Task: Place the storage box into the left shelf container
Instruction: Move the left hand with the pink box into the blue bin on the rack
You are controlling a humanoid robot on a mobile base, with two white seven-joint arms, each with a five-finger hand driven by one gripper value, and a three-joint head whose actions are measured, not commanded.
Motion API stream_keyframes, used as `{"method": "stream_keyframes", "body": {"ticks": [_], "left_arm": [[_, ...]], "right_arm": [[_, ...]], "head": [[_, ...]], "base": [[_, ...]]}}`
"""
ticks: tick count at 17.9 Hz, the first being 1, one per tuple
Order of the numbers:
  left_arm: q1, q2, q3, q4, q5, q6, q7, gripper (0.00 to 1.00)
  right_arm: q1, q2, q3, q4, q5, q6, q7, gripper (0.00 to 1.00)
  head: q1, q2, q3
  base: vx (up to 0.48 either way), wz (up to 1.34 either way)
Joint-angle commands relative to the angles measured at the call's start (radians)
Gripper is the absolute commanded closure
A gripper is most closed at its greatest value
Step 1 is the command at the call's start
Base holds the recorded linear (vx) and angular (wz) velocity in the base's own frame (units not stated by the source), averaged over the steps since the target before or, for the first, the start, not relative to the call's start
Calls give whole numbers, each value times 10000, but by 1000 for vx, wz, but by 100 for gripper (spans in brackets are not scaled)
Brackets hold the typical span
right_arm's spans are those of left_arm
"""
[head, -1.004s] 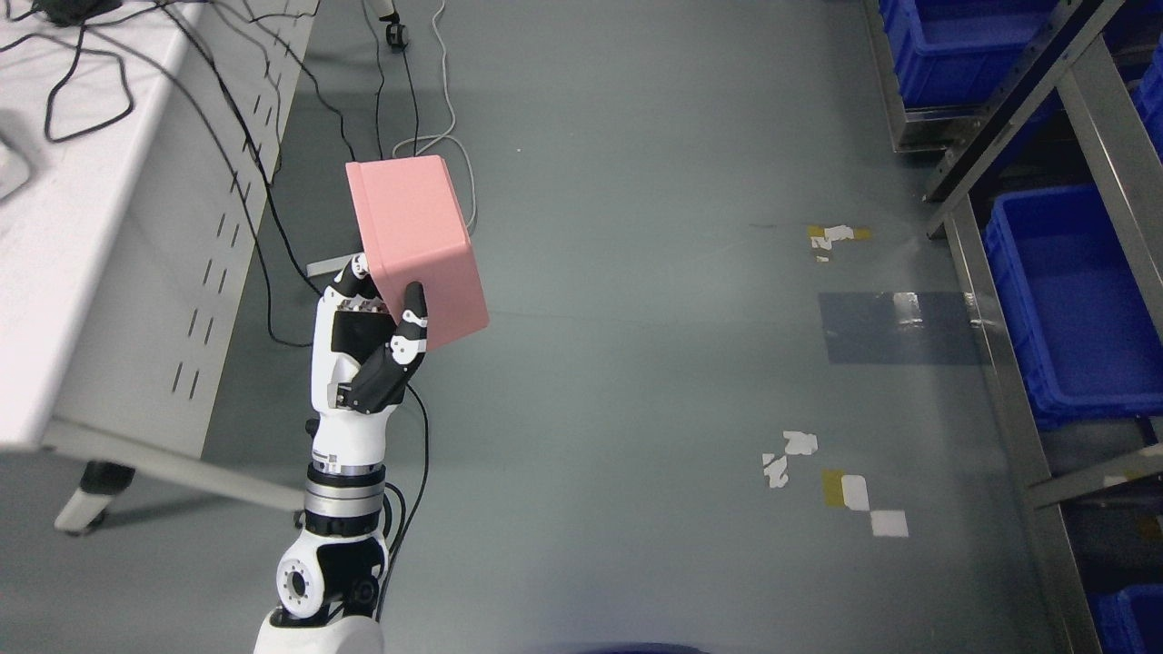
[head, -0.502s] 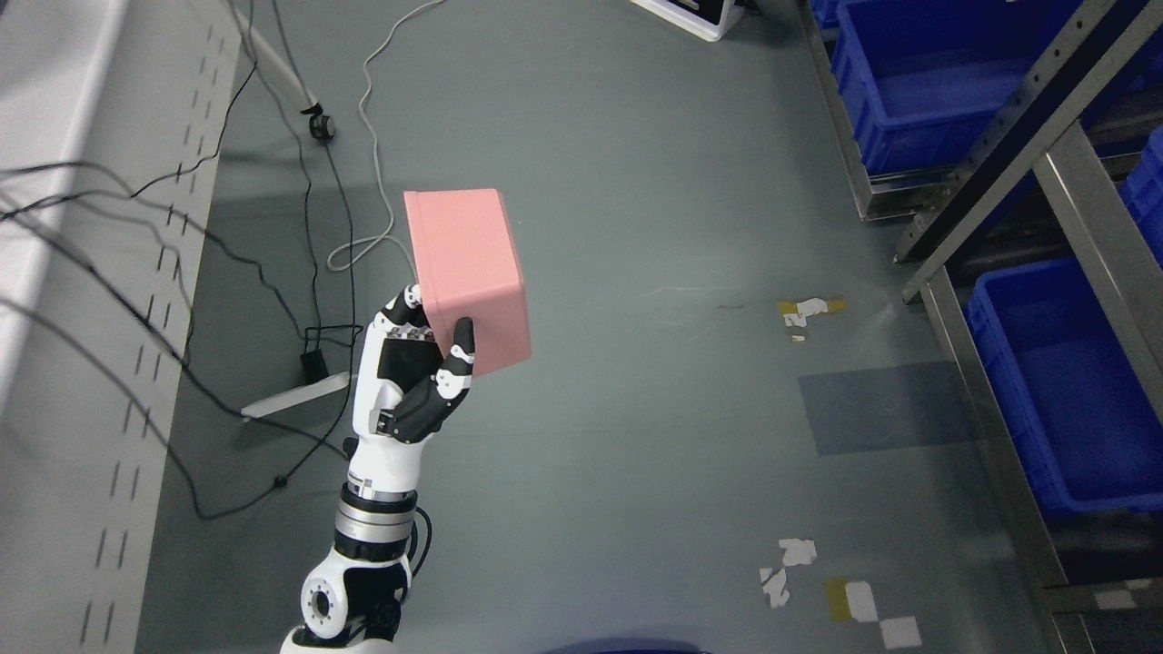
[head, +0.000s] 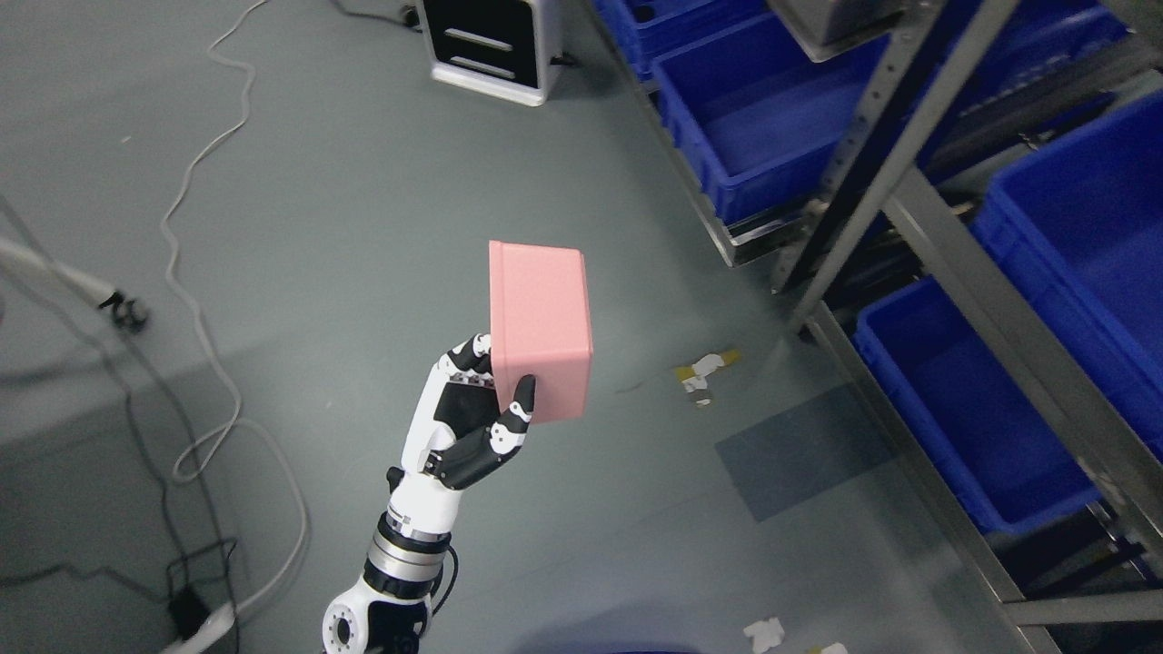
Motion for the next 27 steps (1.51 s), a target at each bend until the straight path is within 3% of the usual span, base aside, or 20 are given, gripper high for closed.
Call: {"method": "stream_keyframes", "body": {"ticks": [1,7,11,14,18,22,27], "left_arm": [[880,439,-835,36,-25,51,-532,96],[1540,670,-1082,113,-56,51,-1039,96],[1113,624,-455,159,-56,51,-1040,95],[42,655,480,525,-56,448,-1040,95],[-1722,624,1448,1767,-87,1858,-1040,95],[-2966,655,1526,3070,-331,2551,-1024,95],[-5066,701,1481,5553,-2396,2522,-1055,95]], "right_arm": [[-45,-175,0,-174,-215,2,-68,0],[-45,-175,0,-174,-215,2,-53,0],[-45,-175,0,-174,-215,2,-68,0],[-45,-175,0,-174,-215,2,-68,0],[-45,-175,0,-174,-215,2,-68,0],[-45,-175,0,-174,-215,2,-68,0],[-45,-175,0,-174,-215,-13,-53,0]], "head": [[0,0,0],[0,0,0],[0,0,0],[0,0,0],[0,0,0],[0,-1,0],[0,-3,0]], "base": [[310,-1106],[299,-1196],[242,-1016],[201,-852],[159,-573],[124,-396],[87,-248]]}}
